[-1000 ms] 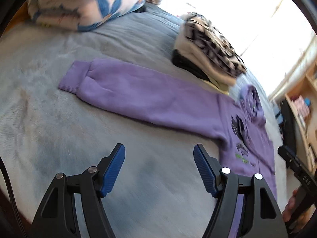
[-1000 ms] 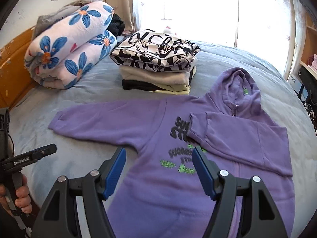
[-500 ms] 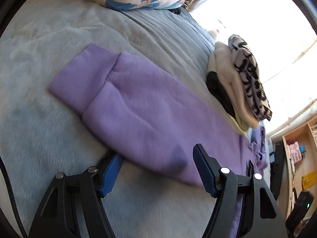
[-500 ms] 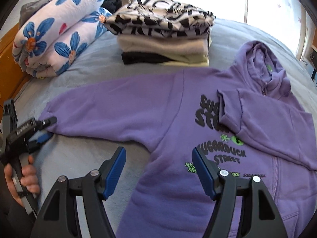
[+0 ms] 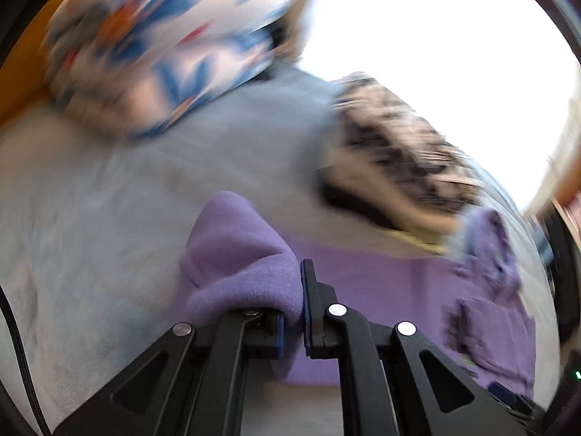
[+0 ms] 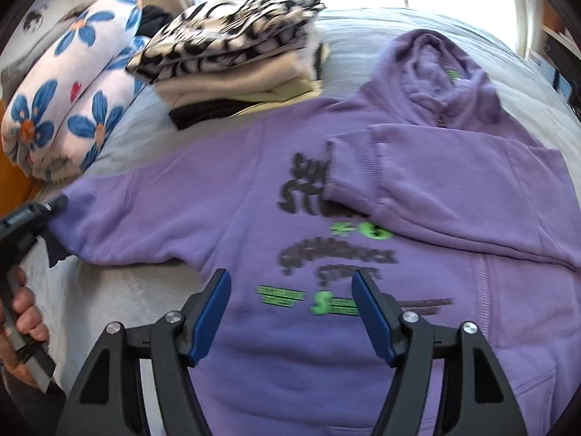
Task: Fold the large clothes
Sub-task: 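Fold the held sleeve across the chest over the first sleeve, open left gripper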
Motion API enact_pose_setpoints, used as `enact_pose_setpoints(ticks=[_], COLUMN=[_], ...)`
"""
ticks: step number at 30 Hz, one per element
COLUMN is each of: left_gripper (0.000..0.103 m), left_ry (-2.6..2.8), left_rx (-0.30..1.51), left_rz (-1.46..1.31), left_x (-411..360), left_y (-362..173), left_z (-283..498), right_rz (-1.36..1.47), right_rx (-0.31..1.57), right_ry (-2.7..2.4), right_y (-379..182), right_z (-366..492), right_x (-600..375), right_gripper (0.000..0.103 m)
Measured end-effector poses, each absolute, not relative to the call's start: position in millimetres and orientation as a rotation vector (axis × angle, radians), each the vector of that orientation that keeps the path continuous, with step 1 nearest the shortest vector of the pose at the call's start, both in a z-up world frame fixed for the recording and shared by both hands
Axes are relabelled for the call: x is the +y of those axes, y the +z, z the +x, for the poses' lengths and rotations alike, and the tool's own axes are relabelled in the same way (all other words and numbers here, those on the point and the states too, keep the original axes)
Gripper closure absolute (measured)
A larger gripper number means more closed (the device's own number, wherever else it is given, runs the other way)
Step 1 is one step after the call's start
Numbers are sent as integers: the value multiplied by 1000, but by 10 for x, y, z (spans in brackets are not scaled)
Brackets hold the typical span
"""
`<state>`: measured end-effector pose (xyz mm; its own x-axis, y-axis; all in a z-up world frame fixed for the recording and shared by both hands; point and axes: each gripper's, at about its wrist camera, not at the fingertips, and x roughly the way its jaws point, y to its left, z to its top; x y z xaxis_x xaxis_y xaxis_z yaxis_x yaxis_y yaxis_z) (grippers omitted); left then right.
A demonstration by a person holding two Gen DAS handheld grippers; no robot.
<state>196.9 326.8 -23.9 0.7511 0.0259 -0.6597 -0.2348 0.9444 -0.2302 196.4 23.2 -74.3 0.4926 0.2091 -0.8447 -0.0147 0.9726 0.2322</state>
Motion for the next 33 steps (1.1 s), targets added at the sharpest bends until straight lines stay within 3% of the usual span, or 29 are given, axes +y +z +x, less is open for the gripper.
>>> enact_pose_setpoints(ticks=[7,16,19,21,26,33], left_gripper=[98,95,81,61,28,28], left_ry=[-134,-305,-308,-309,-342,-337], left_rx=[723,897,996,1039,1081,1082], left_rz=[-143,-70,-19,-23,-124,-199], left_x=[1710,282,40,-5,150,570], left_y=[168,-584,-943,-1087,-1071,-771], left_z=[2081,2240,2248,2230,2156,1848], right_rz=[299,411,445,462,480,438], right_rx=[996,997,1013,1016,1013,987], right_ry=[45,-99,-107,-104,-75,-11], right_y=[-657,-793,-862,-889,-913,-800], right_z=[1787,1615,1590,1573,1577,1564], right_x=[-469,-1422,-1589,-1647,-1681,-1519], right_gripper=[34,34,34,34,34,34])
